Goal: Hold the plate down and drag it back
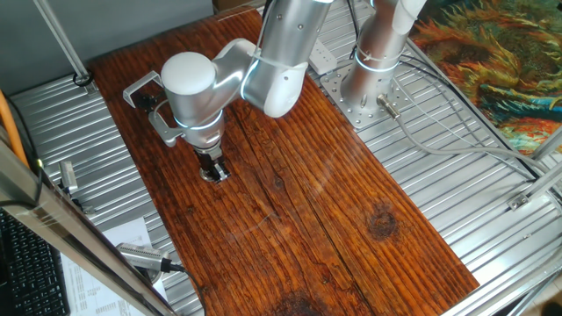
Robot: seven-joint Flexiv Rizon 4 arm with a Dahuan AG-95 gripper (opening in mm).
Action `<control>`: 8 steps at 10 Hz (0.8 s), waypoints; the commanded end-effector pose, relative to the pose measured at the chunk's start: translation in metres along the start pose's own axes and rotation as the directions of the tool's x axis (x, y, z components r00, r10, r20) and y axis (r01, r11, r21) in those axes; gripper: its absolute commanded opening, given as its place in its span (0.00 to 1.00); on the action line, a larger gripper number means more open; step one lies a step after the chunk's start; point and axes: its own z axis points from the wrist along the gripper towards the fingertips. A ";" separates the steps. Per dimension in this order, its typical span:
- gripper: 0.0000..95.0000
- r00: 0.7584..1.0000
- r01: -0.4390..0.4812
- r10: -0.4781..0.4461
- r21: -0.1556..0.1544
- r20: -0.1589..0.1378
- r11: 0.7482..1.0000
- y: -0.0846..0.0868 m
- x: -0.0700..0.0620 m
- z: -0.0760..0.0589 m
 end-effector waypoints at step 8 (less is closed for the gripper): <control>0.00 1.000 0.015 -0.015 -0.042 0.008 0.999 0.000 0.000 -0.001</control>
